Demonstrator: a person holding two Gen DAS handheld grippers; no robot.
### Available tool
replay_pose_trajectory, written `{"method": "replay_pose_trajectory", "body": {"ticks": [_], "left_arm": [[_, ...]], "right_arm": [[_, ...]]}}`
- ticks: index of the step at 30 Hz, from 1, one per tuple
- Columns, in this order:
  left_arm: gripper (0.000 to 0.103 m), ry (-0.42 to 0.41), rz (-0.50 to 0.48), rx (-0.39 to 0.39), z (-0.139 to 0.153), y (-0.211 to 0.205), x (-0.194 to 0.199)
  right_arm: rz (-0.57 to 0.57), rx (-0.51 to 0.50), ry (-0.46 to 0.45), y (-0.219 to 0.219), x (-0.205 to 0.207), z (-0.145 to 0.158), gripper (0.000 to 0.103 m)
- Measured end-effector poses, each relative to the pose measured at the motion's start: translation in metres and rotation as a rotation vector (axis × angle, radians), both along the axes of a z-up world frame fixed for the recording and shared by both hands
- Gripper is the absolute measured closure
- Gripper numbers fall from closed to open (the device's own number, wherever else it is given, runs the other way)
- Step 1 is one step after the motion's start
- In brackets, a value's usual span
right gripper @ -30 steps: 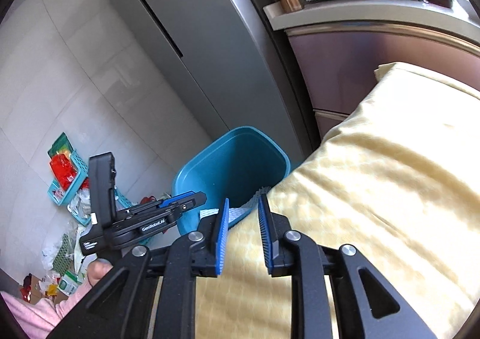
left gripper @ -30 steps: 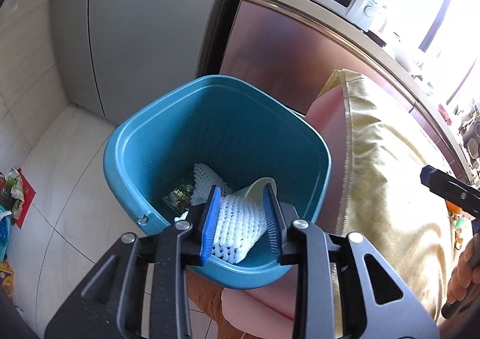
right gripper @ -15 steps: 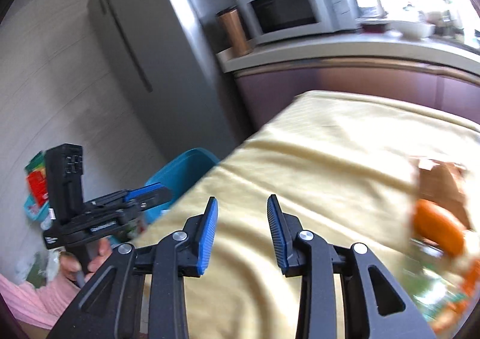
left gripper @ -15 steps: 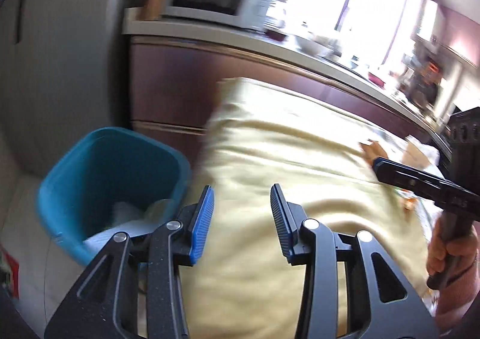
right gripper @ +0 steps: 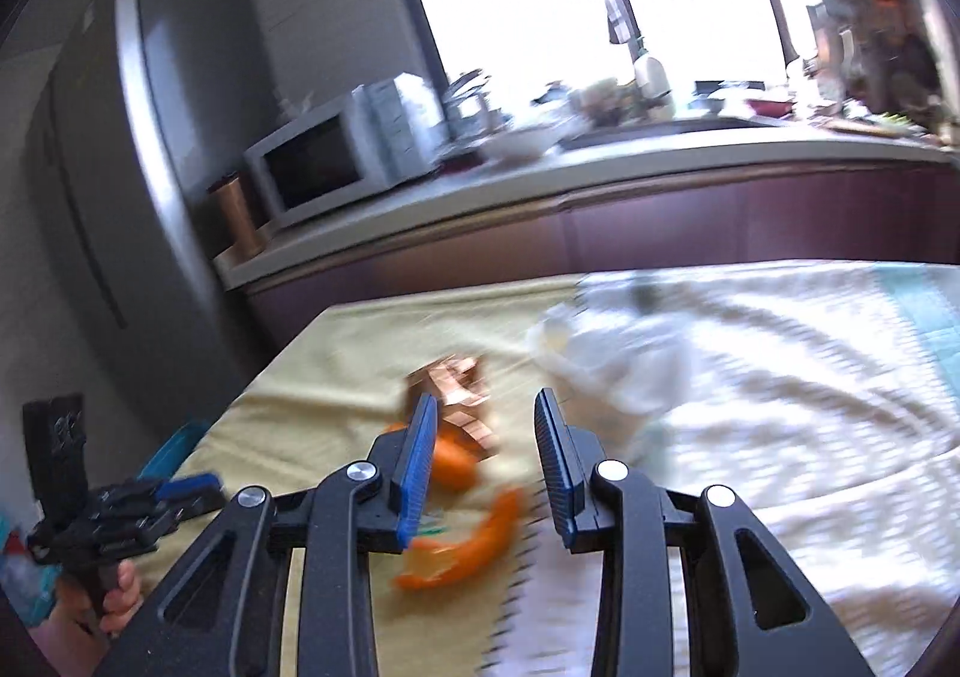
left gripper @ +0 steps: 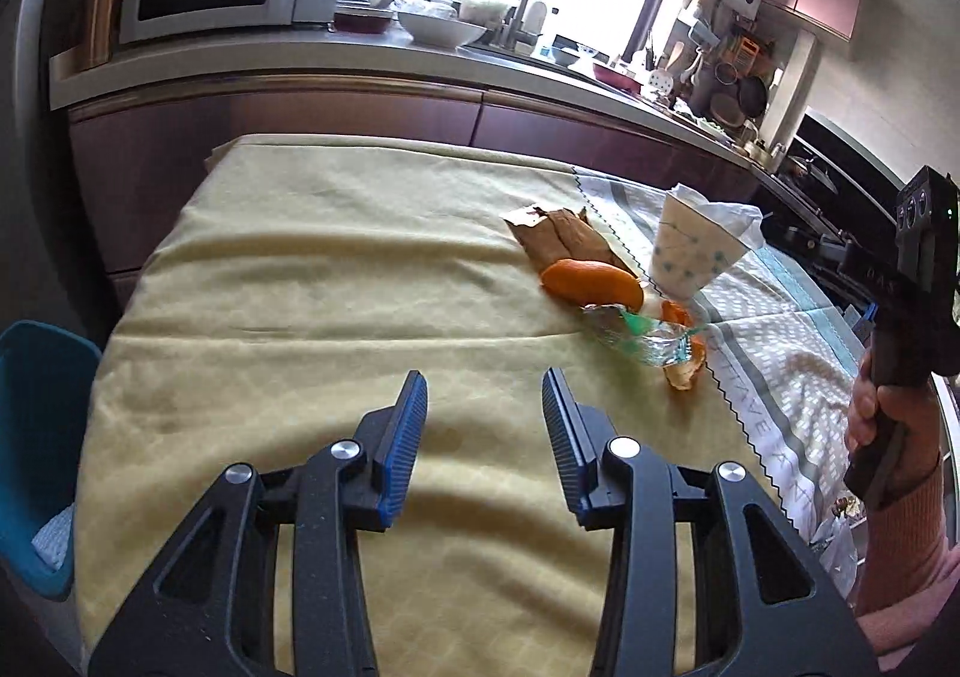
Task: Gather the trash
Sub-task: 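Move both open tools back over the table, then pull the white tissue from the dotted cup with the right tool while the left tool grasps the orange peel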
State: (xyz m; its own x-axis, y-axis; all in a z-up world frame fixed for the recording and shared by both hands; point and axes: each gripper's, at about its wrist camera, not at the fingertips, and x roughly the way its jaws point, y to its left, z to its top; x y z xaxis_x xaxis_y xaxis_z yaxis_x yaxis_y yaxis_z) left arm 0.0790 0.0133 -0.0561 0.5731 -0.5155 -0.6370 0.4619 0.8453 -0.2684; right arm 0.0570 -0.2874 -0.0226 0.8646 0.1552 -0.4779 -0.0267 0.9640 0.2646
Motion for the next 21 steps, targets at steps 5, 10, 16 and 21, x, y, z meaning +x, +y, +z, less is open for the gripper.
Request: {"method": "replay_pose_trajectory", "body": {"ticks": [5, 10, 16, 21], "left_arm": [[0.063, 0.021, -0.051, 0.015, -0.004, -0.029, 0.003], [0.063, 0.036, -0.124, 0.036, -0.006, -0.061, 0.0], [0.061, 0.063, -0.216, 0.042, -0.009, -0.095, -0.002], [0.061, 0.099, -0.246, 0.063, -0.015, -0.118, 0.006]], "right_arm": [[-0.113, -0.039, 0.0, -0.04, 0.016, -0.002, 0.065], [-0.079, -0.003, 0.046, -0.054, 0.04, -0.015, 0.066], [-0.027, -0.005, 0.031, -0.05, 0.038, -0.012, 0.098], [0.004, 0.014, -0.023, -0.05, 0.031, 0.004, 0.1]]}}
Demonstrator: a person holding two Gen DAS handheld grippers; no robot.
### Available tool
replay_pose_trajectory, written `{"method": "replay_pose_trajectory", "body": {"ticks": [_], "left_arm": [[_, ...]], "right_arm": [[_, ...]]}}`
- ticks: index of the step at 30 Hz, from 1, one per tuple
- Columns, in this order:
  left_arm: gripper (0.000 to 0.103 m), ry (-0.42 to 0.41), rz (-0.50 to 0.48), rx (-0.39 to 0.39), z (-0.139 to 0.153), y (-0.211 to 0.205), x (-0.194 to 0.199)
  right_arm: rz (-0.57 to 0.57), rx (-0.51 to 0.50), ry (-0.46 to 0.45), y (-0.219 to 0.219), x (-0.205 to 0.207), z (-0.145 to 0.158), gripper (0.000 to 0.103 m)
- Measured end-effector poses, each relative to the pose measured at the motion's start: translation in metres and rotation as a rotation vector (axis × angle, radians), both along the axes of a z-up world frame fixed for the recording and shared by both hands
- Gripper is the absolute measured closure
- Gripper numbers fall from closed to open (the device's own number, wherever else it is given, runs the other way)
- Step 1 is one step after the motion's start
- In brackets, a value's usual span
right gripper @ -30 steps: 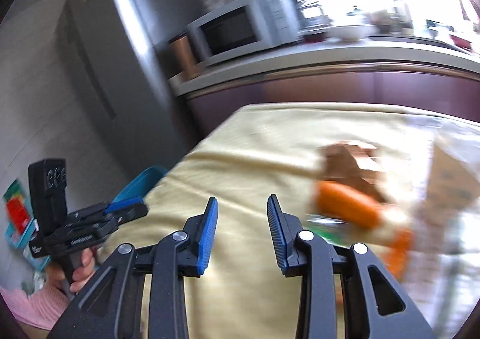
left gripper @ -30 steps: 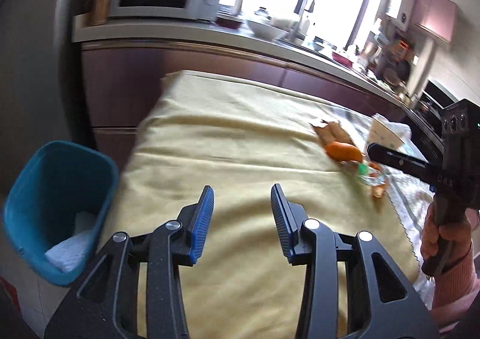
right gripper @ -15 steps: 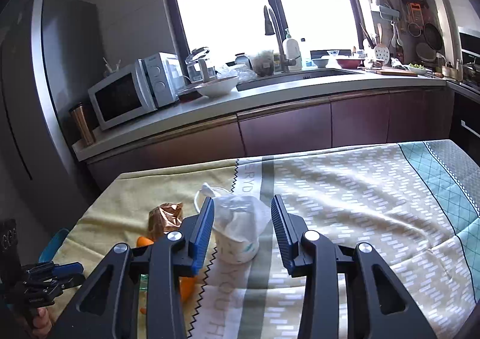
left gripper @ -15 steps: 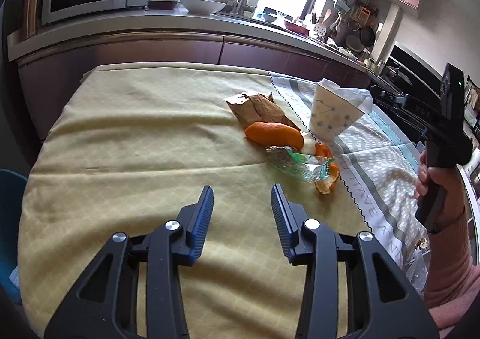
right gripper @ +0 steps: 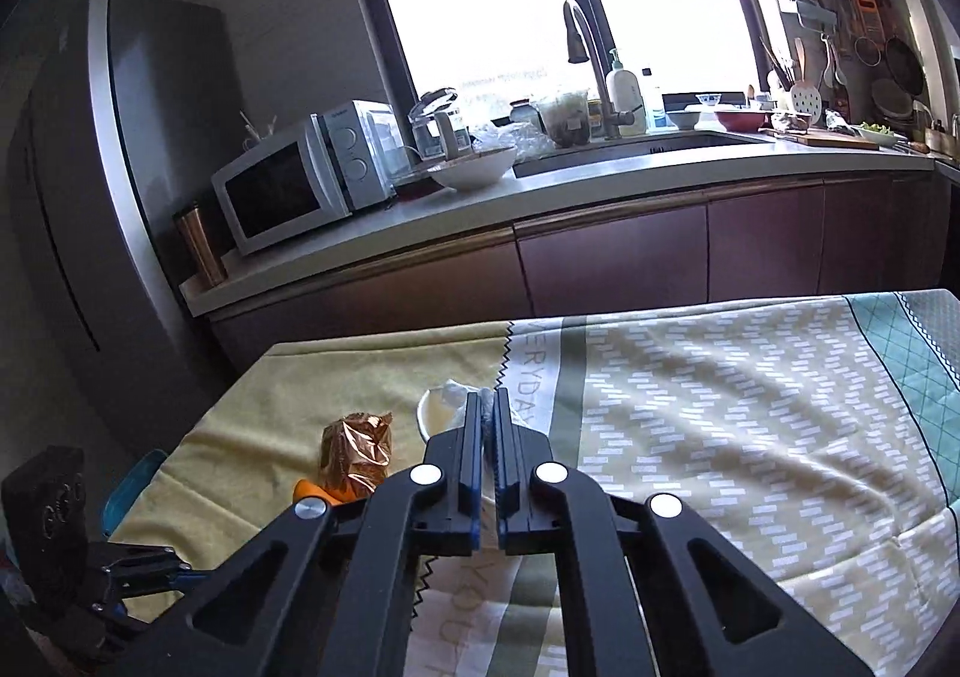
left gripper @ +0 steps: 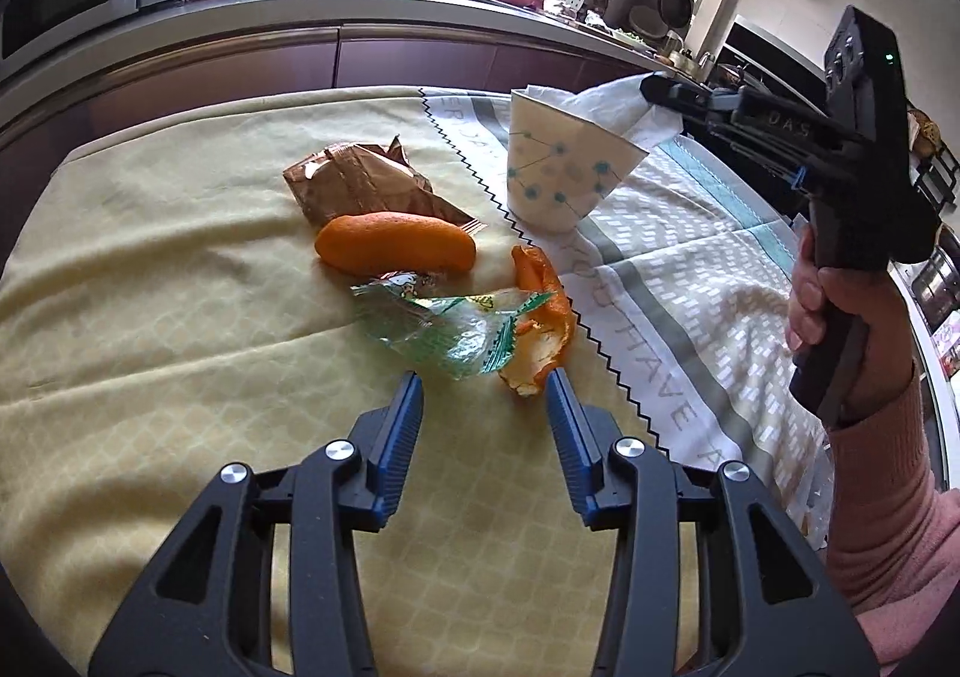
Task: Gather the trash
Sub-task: 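Pull the white tissue from the dotted cup with the right tool while the left tool grasps the orange peel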
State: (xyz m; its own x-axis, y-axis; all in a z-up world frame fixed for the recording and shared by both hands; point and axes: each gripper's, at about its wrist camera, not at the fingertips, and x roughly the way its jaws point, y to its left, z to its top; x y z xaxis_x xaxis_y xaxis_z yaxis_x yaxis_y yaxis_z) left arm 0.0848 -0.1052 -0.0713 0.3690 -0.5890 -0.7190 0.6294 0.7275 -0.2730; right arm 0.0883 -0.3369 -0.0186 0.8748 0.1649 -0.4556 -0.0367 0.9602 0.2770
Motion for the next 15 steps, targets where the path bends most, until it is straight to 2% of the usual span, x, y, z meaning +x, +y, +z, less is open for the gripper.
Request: {"method": "replay_pose_trajectory", "body": {"ticks": [4, 9, 15], "left_arm": [[0.061, 0.053, -0.018, -0.01, -0.007, -0.01, 0.005], [0.051, 0.036, -0.038, 0.021, -0.007, -0.026, 0.002], [0.052, 0.032, -0.03, 0.053, -0.011, -0.039, 0.01]], "right_arm": [[0.019, 0.049, -0.052, -0.003, -0.007, 0.015, 0.1], [0.027, 0.09, -0.106, -0.008, -0.019, 0.03, 0.1], [0.054, 0.11, -0.178, -0.007, -0.042, 0.049, 0.1]]}}
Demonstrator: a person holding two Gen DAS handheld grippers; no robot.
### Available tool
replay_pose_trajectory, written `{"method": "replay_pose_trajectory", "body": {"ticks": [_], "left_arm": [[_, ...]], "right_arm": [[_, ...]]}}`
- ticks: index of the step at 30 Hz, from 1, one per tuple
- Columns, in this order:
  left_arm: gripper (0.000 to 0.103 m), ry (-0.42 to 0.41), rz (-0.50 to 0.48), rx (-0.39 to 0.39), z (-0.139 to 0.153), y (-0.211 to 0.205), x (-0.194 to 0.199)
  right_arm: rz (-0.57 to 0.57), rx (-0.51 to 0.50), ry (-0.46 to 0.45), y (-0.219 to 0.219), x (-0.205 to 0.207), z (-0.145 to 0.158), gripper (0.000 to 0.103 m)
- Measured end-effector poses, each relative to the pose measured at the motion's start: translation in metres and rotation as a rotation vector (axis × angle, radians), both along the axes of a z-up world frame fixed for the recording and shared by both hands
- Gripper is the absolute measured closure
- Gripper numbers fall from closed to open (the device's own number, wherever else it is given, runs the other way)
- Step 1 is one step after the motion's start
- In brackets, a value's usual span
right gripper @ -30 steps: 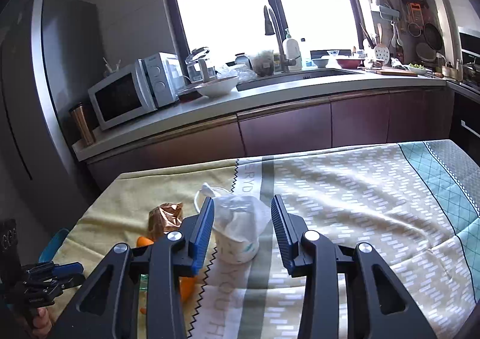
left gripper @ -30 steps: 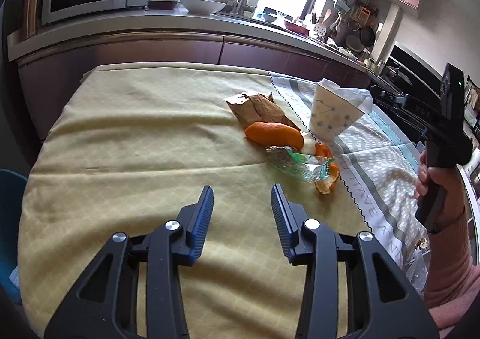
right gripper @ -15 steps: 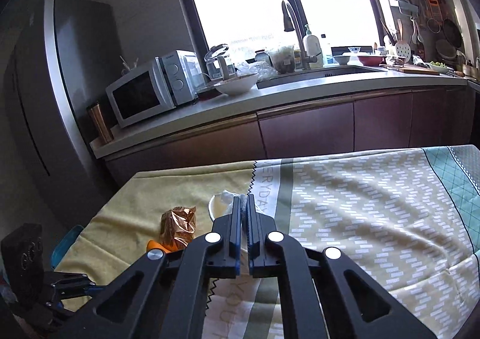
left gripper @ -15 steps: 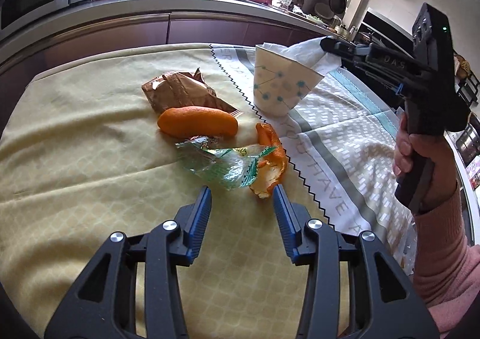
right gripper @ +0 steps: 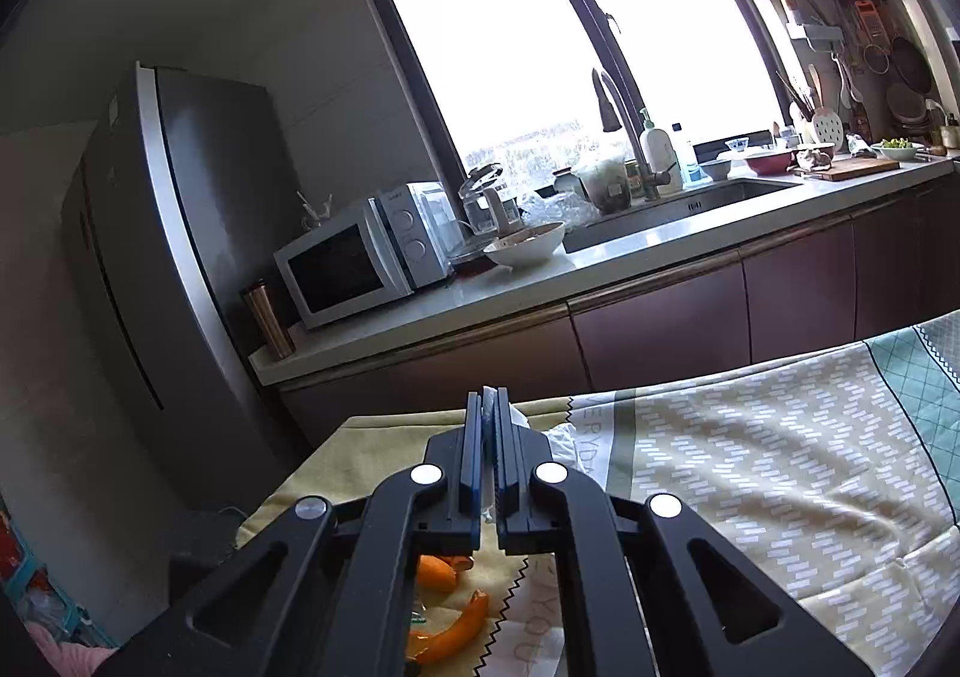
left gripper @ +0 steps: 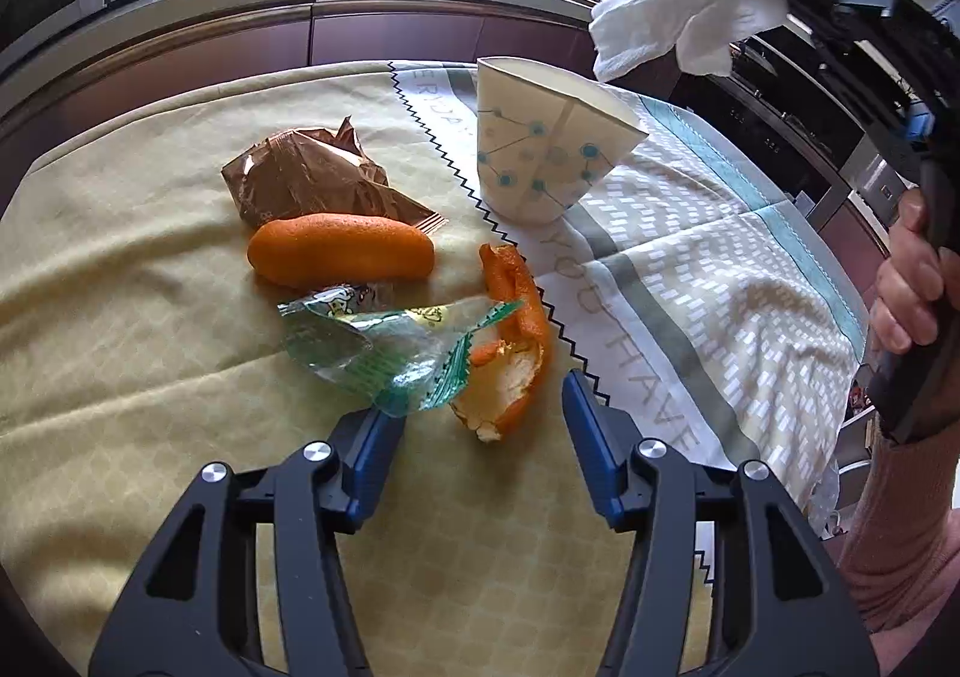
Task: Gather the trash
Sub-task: 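Pull the white tissue from the dotted cup with the right tool while the left tool grasps the orange peel, then carry the tissue and orange peel over the blue bin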
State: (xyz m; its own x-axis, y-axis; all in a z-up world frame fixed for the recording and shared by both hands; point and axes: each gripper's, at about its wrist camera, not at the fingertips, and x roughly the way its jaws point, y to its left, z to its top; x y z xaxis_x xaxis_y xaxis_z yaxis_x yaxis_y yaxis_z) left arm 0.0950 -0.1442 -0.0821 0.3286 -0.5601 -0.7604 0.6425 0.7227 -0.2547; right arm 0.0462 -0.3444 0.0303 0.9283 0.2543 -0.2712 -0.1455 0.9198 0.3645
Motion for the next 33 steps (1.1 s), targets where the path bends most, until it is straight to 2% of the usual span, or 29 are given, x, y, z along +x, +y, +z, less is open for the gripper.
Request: {"method": "replay_pose_trajectory", "body": {"ticks": [2, 4, 9, 10, 18, 24, 33], "left_arm": [[0.052, -0.003, 0.002, 0.007, -0.001, -0.002, 0.002], [0.059, -0.005, -0.006, 0.008, -0.001, -0.003, 0.001], [0.084, -0.005, -0.025, -0.003, -0.001, -0.004, -0.004], [0.086, -0.009, -0.026, -0.005, -0.001, -0.004, -0.006], [0.093, -0.021, -0.03, -0.041, 0.007, 0.013, -0.021], [0.099, -0.044, -0.027, -0.076, 0.019, 0.038, -0.036], [0.099, -0.068, 0.0, -0.079, 0.025, 0.07, -0.051]], "right_arm": [[0.012, -0.001, -0.015, 0.002, -0.008, 0.003, 0.1], [0.026, -0.001, -0.023, 0.004, -0.015, 0.005, 0.1], [0.057, 0.018, -0.03, 0.007, -0.027, 0.003, 0.1], [0.068, 0.03, -0.024, 0.007, -0.028, 0.001, 0.1], [0.128, 0.107, 0.039, 0.014, -0.025, -0.024, 0.1], [0.171, 0.132, 0.057, 0.026, -0.023, -0.03, 0.1], [0.23, 0.154, 0.083, 0.047, -0.016, -0.035, 0.1]]}}
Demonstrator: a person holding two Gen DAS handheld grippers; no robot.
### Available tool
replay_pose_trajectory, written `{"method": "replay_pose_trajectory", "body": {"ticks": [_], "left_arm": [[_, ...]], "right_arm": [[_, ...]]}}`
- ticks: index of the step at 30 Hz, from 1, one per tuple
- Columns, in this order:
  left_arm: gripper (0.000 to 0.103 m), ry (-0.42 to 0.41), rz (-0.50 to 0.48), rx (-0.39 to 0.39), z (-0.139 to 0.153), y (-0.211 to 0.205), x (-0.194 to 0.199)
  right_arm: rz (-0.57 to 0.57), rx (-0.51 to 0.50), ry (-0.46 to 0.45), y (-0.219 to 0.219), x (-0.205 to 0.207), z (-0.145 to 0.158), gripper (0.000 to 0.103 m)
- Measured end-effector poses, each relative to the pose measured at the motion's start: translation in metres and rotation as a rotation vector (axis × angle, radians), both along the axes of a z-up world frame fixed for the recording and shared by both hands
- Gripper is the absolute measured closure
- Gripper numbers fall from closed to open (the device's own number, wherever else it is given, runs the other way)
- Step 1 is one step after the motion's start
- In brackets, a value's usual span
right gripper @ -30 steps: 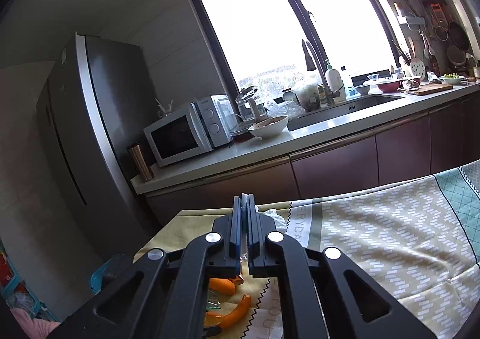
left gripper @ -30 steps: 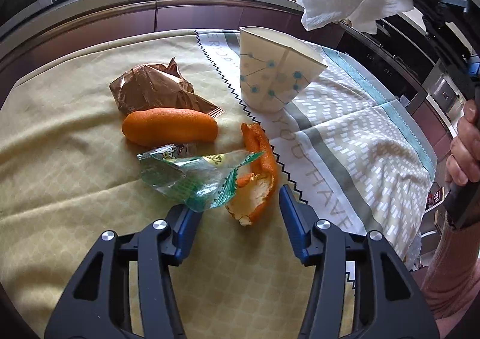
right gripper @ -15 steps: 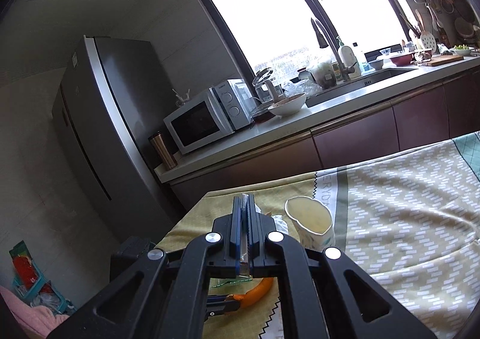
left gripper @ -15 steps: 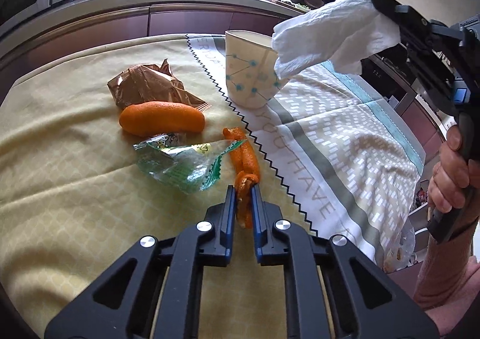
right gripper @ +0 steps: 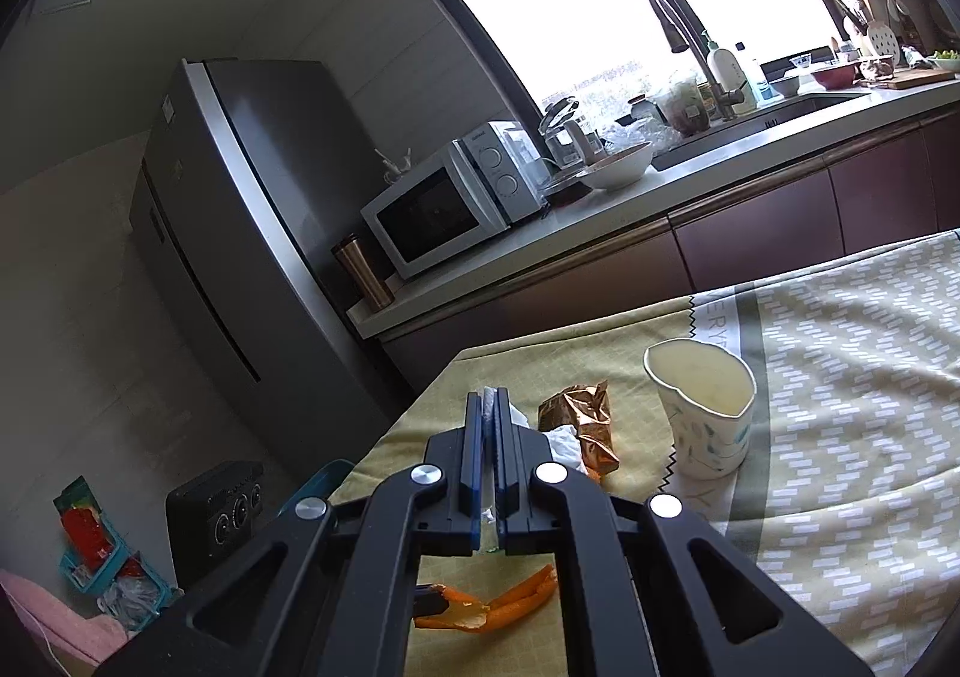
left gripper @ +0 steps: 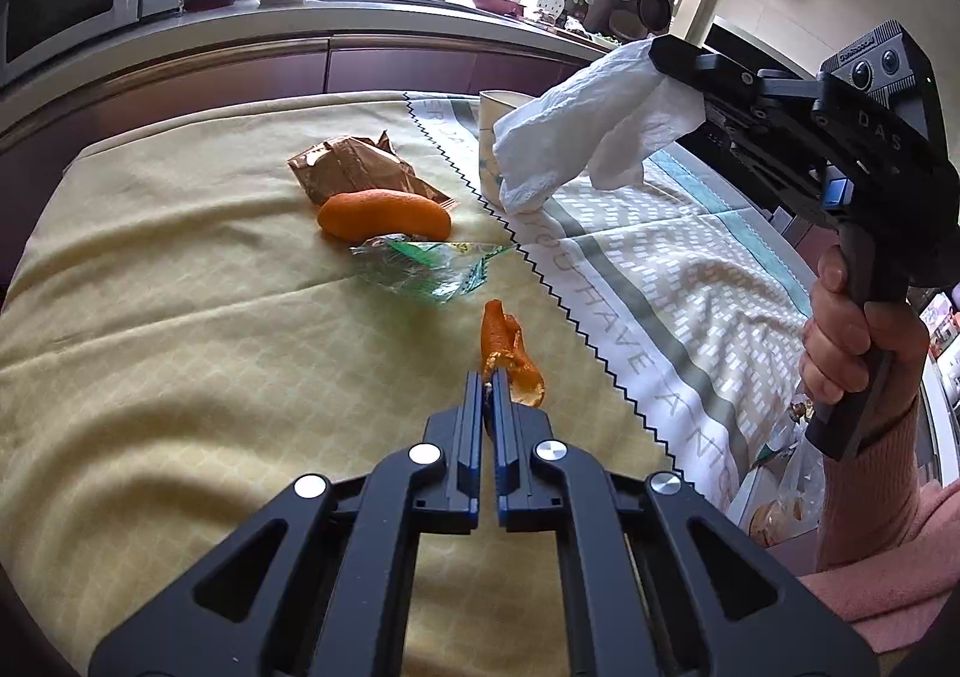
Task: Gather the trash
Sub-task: 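Carry the tissue and orange peel over the blue bin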
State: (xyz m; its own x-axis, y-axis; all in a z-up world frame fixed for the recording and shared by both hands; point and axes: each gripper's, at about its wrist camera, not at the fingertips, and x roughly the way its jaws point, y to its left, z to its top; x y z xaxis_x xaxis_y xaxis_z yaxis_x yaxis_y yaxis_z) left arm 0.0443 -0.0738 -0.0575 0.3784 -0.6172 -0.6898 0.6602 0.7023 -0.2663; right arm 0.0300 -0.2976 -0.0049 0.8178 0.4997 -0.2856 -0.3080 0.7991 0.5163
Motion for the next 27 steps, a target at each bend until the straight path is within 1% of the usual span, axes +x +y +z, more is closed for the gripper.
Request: {"method": "replay_pose_trajectory", "body": {"ticks": [7, 15, 20, 27], "left_arm": [[0.099, -0.03, 0.061, -0.019, 0.013, 0.04, -0.01], [0.099, -0.093, 0.172, -0.023, 0.031, 0.096, -0.019], [0.099, -0.113, 0.265, -0.029, 0.039, 0.132, -0.019], [0.099, -0.149, 0.403, -0.032, 0.049, 0.185, -0.019]], "right_arm": [[0.058, 0.016, 0.003, 0.019, 0.004, 0.003, 0.1], [0.144, 0.033, 0.014, 0.05, 0.019, 0.002, 0.1], [0.22, 0.04, 0.025, 0.08, 0.036, 0.004, 0.1], [0.338, 0.031, 0.044, 0.135, 0.063, 0.005, 0.101]]}}
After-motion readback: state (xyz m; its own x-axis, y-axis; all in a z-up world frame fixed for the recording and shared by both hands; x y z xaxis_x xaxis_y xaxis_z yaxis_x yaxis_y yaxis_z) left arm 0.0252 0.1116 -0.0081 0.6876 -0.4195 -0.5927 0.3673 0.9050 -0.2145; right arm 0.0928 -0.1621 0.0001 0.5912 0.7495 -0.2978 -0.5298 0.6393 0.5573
